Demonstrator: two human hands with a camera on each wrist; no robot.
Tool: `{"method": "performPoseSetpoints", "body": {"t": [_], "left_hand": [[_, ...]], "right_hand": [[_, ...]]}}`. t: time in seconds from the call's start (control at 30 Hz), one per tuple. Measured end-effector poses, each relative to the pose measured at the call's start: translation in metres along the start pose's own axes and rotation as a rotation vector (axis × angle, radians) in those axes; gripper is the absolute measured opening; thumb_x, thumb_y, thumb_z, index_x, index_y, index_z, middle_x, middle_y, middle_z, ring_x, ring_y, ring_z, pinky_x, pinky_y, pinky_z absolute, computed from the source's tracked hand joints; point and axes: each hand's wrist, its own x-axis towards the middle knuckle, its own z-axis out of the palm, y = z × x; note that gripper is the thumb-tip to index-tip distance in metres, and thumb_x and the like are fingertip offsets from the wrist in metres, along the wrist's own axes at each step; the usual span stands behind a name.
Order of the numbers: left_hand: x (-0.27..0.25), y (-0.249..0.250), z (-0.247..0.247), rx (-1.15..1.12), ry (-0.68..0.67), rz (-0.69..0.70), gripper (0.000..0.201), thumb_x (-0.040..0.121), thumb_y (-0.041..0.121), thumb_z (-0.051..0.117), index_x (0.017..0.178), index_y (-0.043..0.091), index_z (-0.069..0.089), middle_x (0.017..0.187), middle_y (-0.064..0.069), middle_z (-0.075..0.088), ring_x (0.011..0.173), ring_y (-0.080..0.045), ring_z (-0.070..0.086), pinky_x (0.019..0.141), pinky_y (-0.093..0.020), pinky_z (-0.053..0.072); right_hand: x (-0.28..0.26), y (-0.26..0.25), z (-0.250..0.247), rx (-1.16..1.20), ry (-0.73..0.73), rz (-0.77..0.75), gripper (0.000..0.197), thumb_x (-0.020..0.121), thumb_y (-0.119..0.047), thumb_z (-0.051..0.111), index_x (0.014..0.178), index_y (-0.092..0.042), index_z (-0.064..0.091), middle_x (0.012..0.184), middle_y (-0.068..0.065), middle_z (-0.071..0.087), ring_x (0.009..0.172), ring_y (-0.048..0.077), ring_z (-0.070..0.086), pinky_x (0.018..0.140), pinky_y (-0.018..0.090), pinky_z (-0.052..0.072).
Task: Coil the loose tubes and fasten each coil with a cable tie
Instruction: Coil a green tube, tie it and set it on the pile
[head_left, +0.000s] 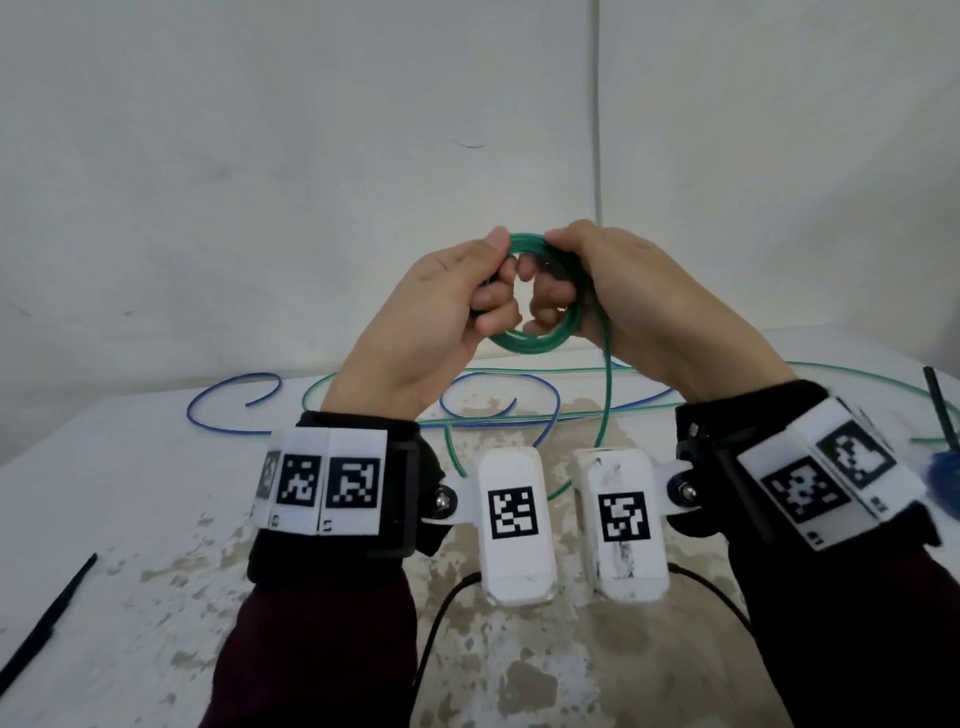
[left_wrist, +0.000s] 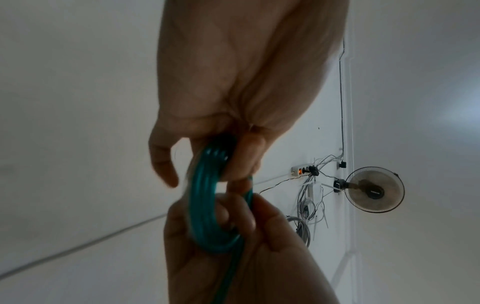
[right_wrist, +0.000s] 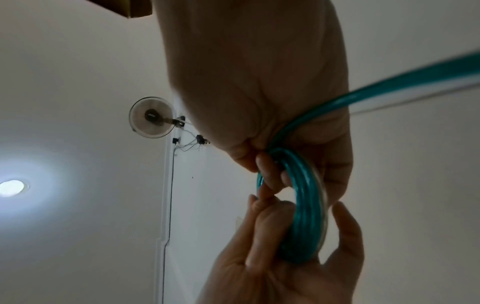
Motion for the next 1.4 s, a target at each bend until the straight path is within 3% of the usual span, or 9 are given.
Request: {"method": "performPoseSetpoints", "body": {"t": [0.1,0.33,0.43,0.63,0.77,0.97,1.17,1.27,1.4], "left_hand": [[0.002,0.002,-0.002,-0.105,0.047,0.002,0.033,0.103,0.022,0.035,0.073,0.009,0.044,0.047,0.009,0.033,0.043,-0.006,0.027,0.059,-0.023,0.022],[-0.002,0.002,-0.001,0.025,-0.090,-0.063,0.036,0.102,0.025,0.033,0.071,0.009,0.045,0.051,0.002,0.024,0.043,-0.011,0.029,0.050,-0.019,0.029],[-0.003,0.004,-0.005,0.105,-0.010,0.053,0.035,0.103,0.021,0.034,0.072,0.009,0.044,0.066,-0.007,0.012,0.045,-0.008,0.019,0.047,-0.017,0.020],[-0.003,0.010,-0.005,0.054,0.123,0.173,0.035,0.102,0.023,0.038,0.071,0.010,0.045,0.051,0.006,0.018,0.044,-0.008,0.016,0.042,-0.015,0.021],[0.000,0.007,0.003,-0.055,0.134,0.181,0.035,0.103,0.022,0.035,0.072,0.009,0.045,0.049,0.007,0.022,0.043,-0.009,0.018,0.046,-0.015,0.030],[0.001,0.005,-0.003,-0.026,-0.059,-0.010,0.035,0.101,0.022,0.034,0.071,0.008,0.045,0.046,0.002,0.029,0.041,-0.014,0.037,0.049,-0.021,0.036],[-0.003,0.006,-0.004,0.061,-0.014,0.131,0.035,0.104,0.021,0.031,0.073,0.009,0.042,0.070,-0.010,0.015,0.044,-0.008,0.023,0.047,-0.014,0.029],[-0.001,0.005,0.000,-0.034,0.032,0.161,0.037,0.104,0.022,0.031,0.071,0.010,0.041,0.055,0.002,0.020,0.042,-0.009,0.022,0.049,-0.016,0.035],[0.000,0.003,0.002,-0.033,-0.073,0.036,0.038,0.102,0.023,0.032,0.068,0.011,0.042,0.045,0.004,0.025,0.039,-0.012,0.031,0.060,-0.022,0.042]], "right_hand": [[-0.001,-0.003,-0.005,0.050,-0.006,0.038,0.035,0.099,-0.020,0.035,0.076,-0.010,0.060,0.053,-0.001,0.048,0.055,0.014,0.050,0.063,0.024,0.049],[-0.001,-0.002,0.000,0.043,-0.023,0.033,0.035,0.098,-0.016,0.032,0.067,-0.009,0.048,0.047,-0.003,0.028,0.048,0.016,0.033,0.055,0.024,0.037],[-0.001,0.000,0.000,0.019,-0.044,0.011,0.039,0.100,-0.019,0.033,0.074,-0.009,0.060,0.052,0.000,0.043,0.053,0.014,0.045,0.062,0.026,0.047],[-0.004,0.002,-0.010,0.024,-0.195,-0.037,0.038,0.103,-0.024,0.033,0.090,-0.012,0.067,0.076,-0.001,0.068,0.077,0.010,0.062,0.073,0.024,0.053],[-0.002,0.005,-0.006,0.165,-0.166,-0.092,0.035,0.104,-0.023,0.030,0.085,-0.012,0.058,0.067,0.000,0.060,0.073,0.012,0.060,0.084,0.029,0.052],[0.003,0.008,-0.005,0.111,-0.103,-0.112,0.036,0.104,-0.024,0.029,0.078,-0.010,0.050,0.047,-0.008,0.033,0.059,0.014,0.038,0.063,0.018,0.044],[0.002,0.006,-0.003,0.090,-0.138,-0.090,0.038,0.104,-0.026,0.029,0.084,-0.011,0.056,0.053,-0.004,0.046,0.061,0.014,0.049,0.075,0.024,0.049],[0.000,0.003,-0.007,0.186,-0.196,-0.082,0.037,0.104,-0.024,0.027,0.088,-0.010,0.057,0.060,0.000,0.051,0.068,0.015,0.055,0.075,0.024,0.050],[0.000,0.005,-0.007,0.177,-0.183,-0.083,0.035,0.104,-0.023,0.027,0.082,-0.009,0.050,0.051,-0.006,0.034,0.058,0.016,0.044,0.064,0.019,0.043]]}}
